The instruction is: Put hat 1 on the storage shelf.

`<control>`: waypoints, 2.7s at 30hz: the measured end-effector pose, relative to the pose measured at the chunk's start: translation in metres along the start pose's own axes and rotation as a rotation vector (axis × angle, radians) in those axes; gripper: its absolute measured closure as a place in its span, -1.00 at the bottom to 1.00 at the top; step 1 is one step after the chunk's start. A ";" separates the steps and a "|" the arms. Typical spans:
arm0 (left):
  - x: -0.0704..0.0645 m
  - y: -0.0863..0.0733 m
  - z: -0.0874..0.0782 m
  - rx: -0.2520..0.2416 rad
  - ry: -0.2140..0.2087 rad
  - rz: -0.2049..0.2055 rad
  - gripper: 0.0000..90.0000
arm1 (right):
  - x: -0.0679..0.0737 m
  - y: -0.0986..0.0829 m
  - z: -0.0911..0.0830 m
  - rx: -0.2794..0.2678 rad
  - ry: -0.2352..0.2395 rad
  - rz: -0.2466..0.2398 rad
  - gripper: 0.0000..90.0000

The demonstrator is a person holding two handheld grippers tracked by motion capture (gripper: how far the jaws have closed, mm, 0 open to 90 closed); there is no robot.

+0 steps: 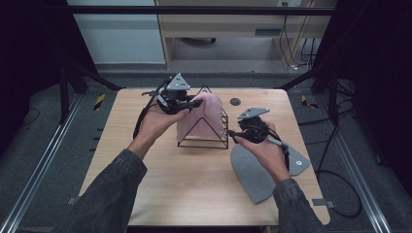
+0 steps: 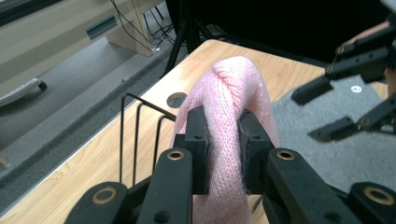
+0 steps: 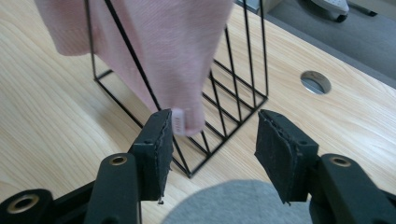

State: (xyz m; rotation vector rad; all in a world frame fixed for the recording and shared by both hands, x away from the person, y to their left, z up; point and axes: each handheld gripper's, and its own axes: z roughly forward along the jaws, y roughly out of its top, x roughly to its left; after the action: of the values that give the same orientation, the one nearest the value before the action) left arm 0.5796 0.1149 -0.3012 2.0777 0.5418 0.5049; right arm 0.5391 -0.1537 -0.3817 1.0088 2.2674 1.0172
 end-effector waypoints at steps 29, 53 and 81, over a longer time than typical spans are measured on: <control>-0.016 -0.024 0.013 0.072 0.019 -0.029 0.51 | -0.049 -0.041 -0.026 0.095 -0.113 0.094 0.01; -0.034 -0.071 -0.035 0.035 0.057 -0.064 -0.65 | -0.098 -0.071 -0.004 0.199 -0.082 0.171 -0.33; -0.046 -0.198 -0.050 0.238 0.089 -0.172 -0.76 | -0.130 -0.111 0.028 0.241 -0.137 0.248 -0.27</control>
State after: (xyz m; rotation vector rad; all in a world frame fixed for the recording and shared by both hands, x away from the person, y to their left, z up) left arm 0.4786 0.2211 -0.4500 2.2141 0.8603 0.4510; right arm 0.5901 -0.2922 -0.4711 1.4432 2.2274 0.7517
